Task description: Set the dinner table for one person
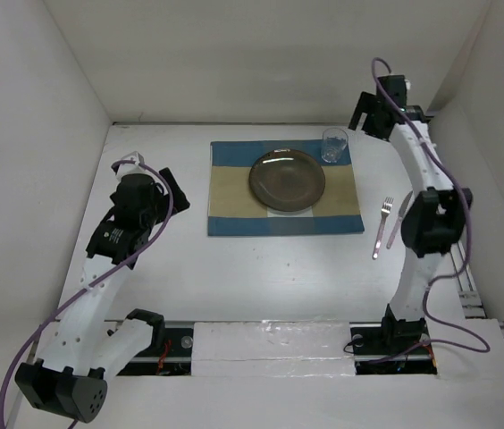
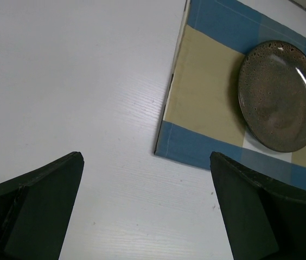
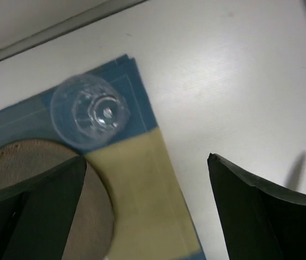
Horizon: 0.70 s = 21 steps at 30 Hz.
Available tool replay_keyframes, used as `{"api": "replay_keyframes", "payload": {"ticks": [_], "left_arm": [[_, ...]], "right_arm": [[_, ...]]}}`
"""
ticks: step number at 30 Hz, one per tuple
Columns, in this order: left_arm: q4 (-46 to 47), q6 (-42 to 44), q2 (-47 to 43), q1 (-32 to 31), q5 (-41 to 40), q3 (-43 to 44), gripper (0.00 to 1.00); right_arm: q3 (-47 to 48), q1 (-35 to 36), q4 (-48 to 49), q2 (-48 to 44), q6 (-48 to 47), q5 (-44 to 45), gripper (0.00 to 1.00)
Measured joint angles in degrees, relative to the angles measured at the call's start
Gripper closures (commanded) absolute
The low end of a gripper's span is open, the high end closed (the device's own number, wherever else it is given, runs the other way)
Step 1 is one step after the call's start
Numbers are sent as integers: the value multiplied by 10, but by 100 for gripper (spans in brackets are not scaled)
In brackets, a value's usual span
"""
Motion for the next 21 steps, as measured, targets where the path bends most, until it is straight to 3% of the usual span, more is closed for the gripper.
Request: {"api": "replay_keyframes", "payload": {"ticks": [5, 8, 15, 21], "left_arm": [[-7, -9, -16, 0, -26, 0, 0], [-10, -11, -22, 0, -30, 0, 0], [-10, -11, -22, 0, -21, 0, 0], [-11, -10, -29, 0, -17, 0, 0]], "right_arm": [[-258, -52, 63, -272, 20, 18, 0], [-395, -115, 100, -389, 34, 4, 0], [-641, -192, 120, -462, 80, -37, 0], [-686, -209, 98, -476, 100, -50, 0]]}}
